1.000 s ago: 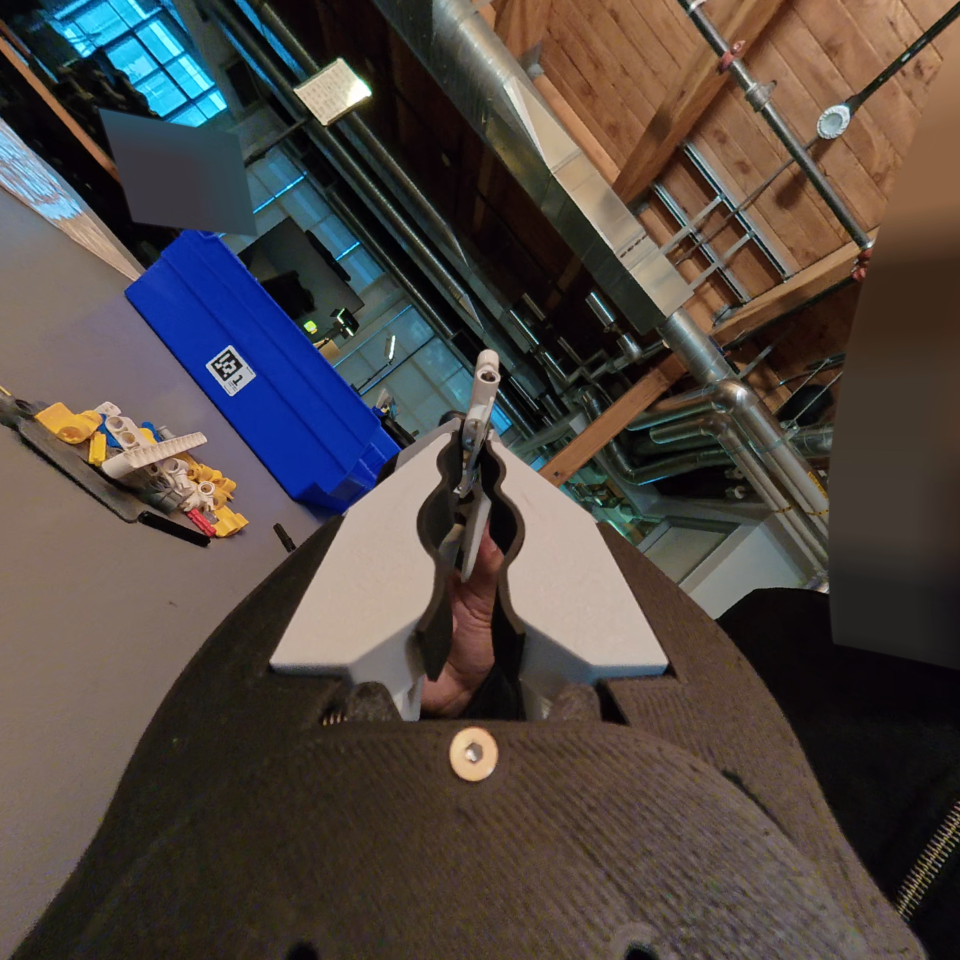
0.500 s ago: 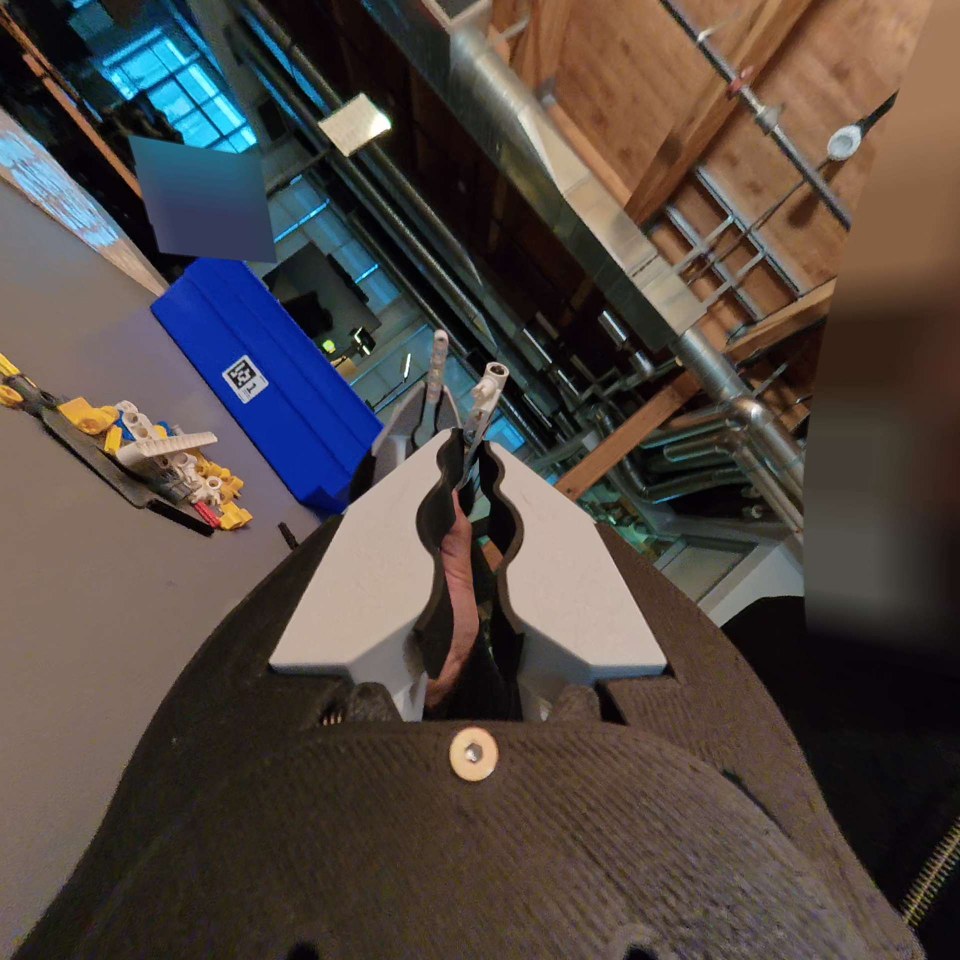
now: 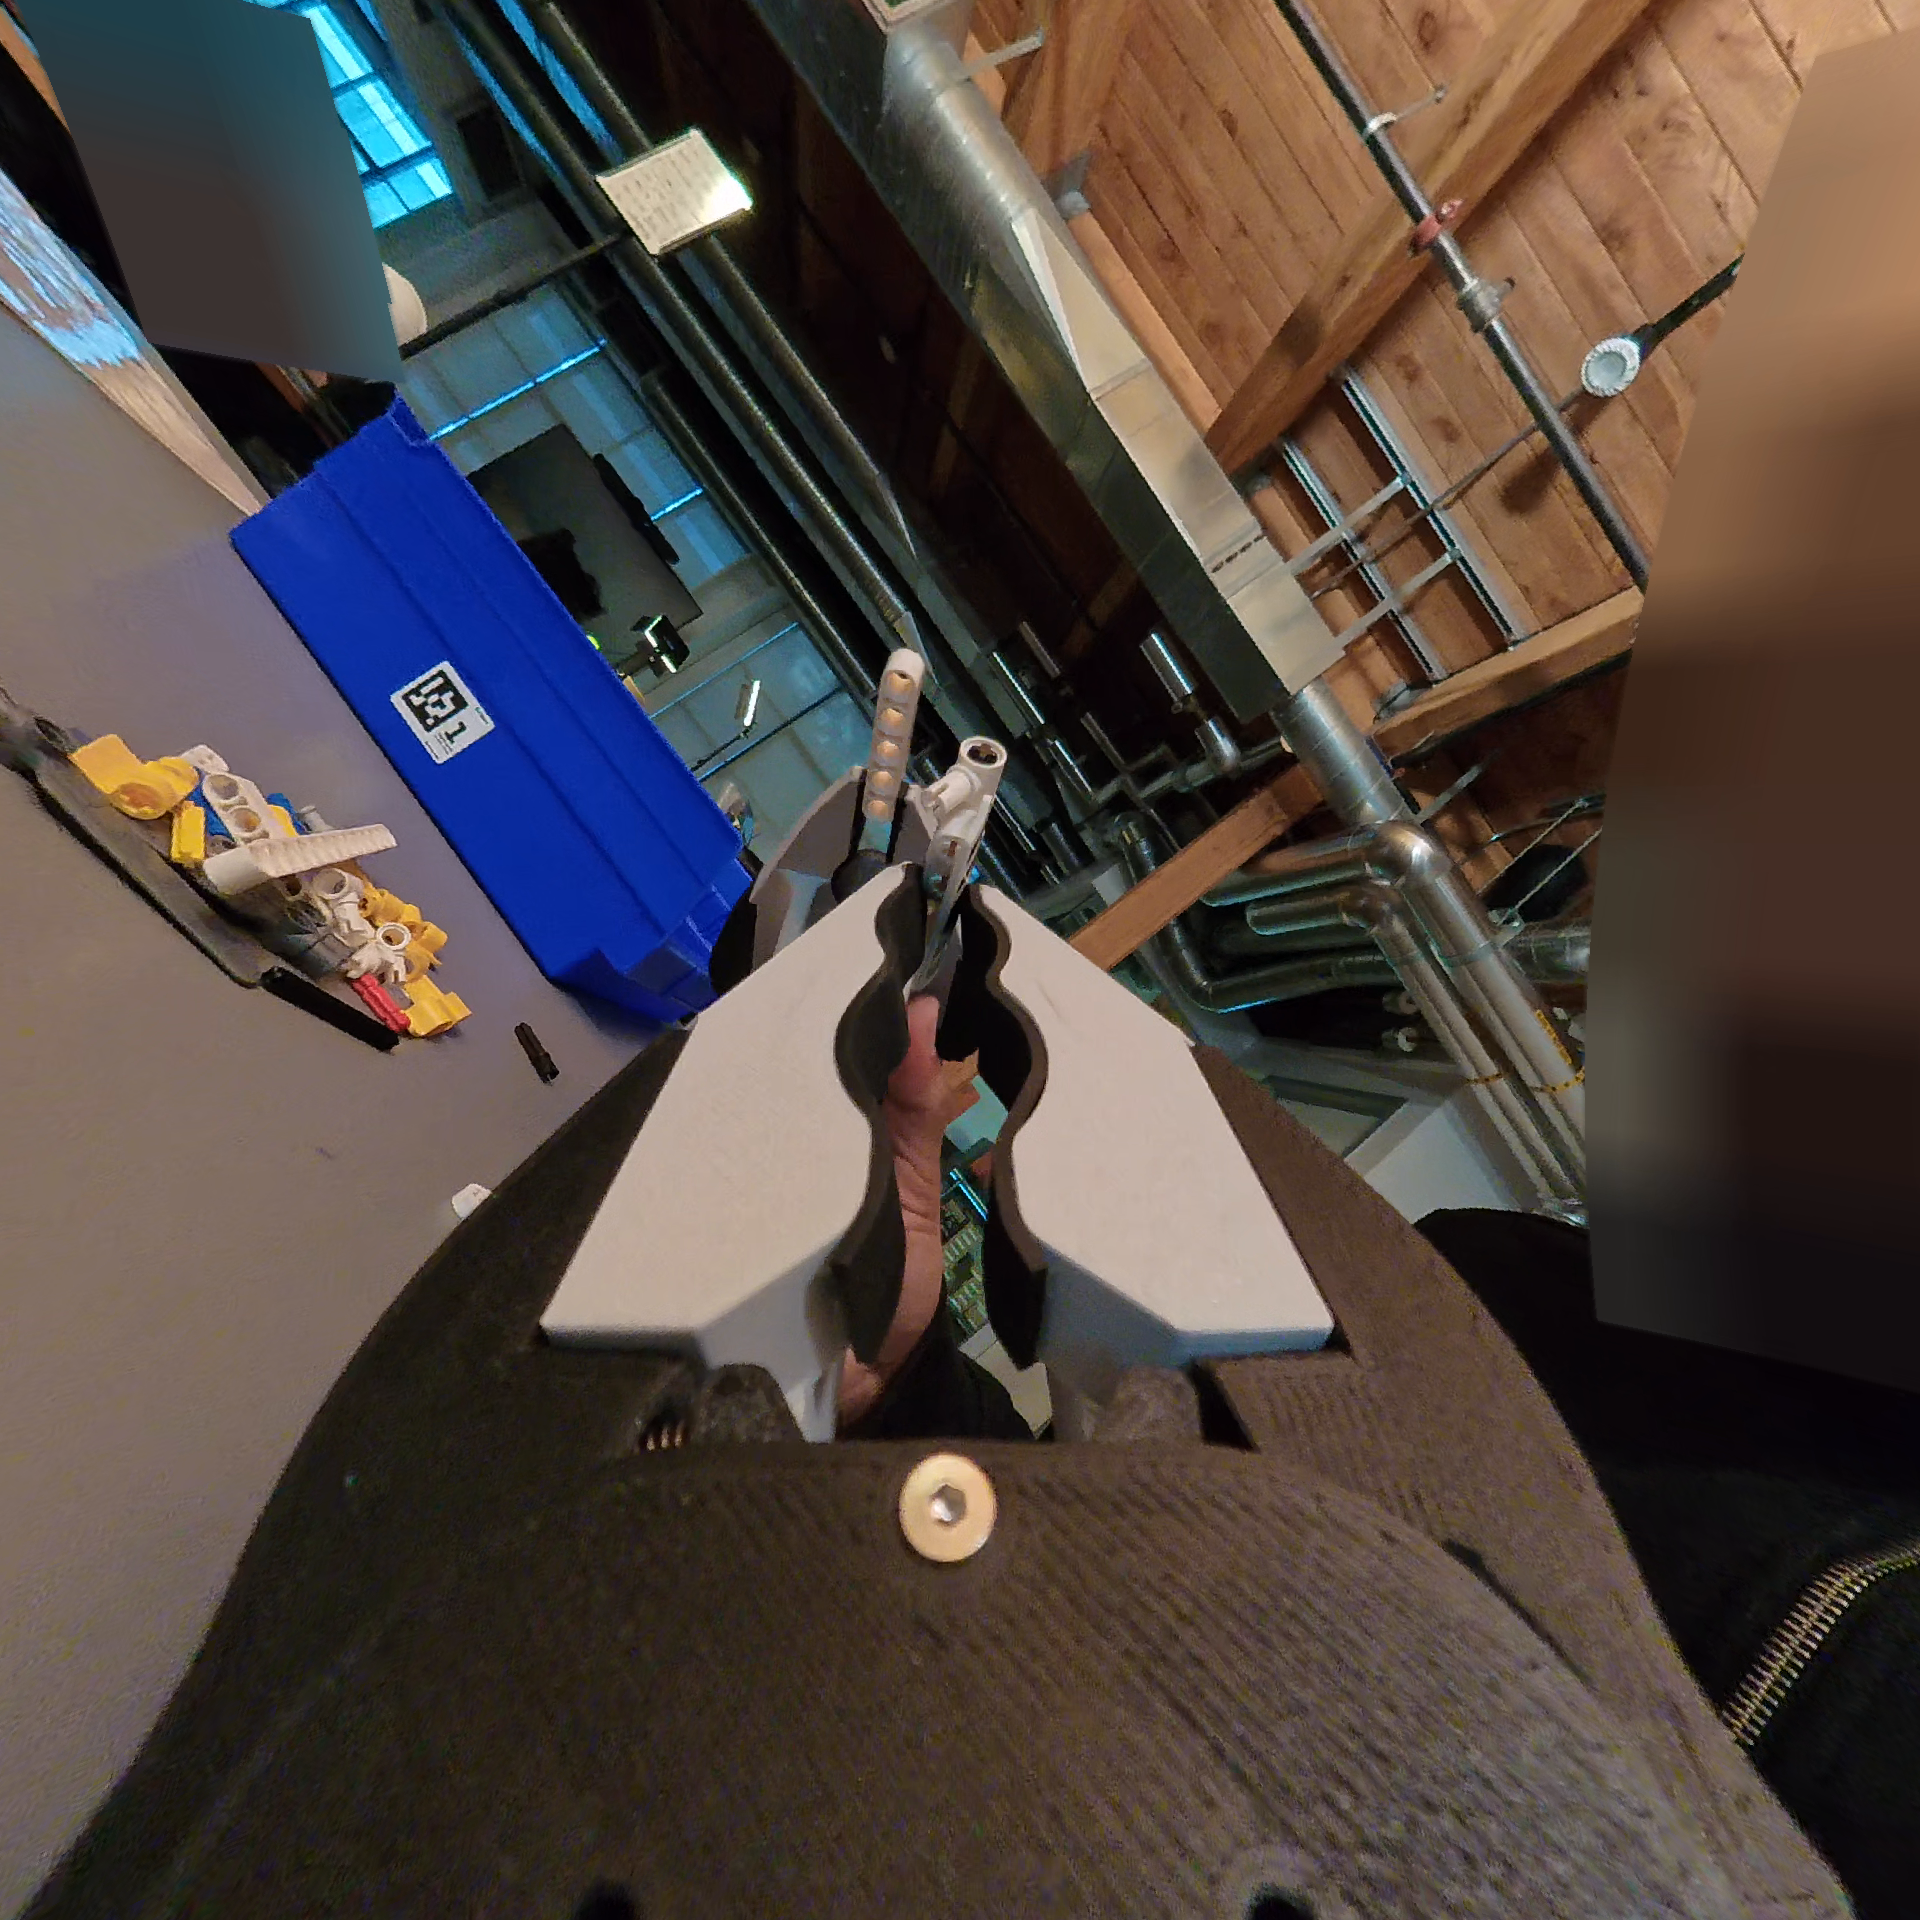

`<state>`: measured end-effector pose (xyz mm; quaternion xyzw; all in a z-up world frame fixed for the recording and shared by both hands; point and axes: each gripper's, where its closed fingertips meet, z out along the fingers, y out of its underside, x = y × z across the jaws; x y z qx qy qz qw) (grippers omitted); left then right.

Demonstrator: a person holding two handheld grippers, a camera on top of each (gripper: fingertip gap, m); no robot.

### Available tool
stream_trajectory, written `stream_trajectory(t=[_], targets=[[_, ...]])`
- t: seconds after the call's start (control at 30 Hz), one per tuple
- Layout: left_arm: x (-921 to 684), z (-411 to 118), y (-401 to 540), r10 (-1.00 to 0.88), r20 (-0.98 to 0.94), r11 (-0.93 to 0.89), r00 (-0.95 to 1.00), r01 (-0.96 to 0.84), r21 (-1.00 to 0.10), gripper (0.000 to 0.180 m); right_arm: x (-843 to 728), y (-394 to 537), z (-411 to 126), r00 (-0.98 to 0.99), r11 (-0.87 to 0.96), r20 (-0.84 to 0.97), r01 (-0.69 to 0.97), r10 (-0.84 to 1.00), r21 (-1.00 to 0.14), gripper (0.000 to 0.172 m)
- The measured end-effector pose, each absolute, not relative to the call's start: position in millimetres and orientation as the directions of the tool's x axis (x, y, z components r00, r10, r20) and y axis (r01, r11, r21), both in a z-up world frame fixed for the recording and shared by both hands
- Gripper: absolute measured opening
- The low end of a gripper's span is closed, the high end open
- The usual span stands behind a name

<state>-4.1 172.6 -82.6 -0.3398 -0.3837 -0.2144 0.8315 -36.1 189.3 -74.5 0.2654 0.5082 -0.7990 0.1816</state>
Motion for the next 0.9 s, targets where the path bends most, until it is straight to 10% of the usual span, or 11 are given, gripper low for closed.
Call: stream_trajectory(t=[0.43,0.67,0.9], targets=[[-4.3,-84.4,176.5,-0.091,0.788,0.662,0.609,0.628,-0.409,0.002,-49.6,195.5,-80.4,-0.735,-0.448,-0.678,0.604,0.006,-0.659,0.004],[1.7,-78.2,175.8,-0.151,0.757,0.655,0.636,0.637,-0.406,0.001,-45.7,198.1,-84.8,-0.867,-0.154,-0.186,0.128,0.463,-0.98,0.005],[2.3,-76.6,174.4,-0.186,0.751,0.655,0.633,0.65,-0.385,0.001,-53.0,210.4,-92.4,-0.82,0.059,0.09,-0.069,0.566,-0.996,0.005]])
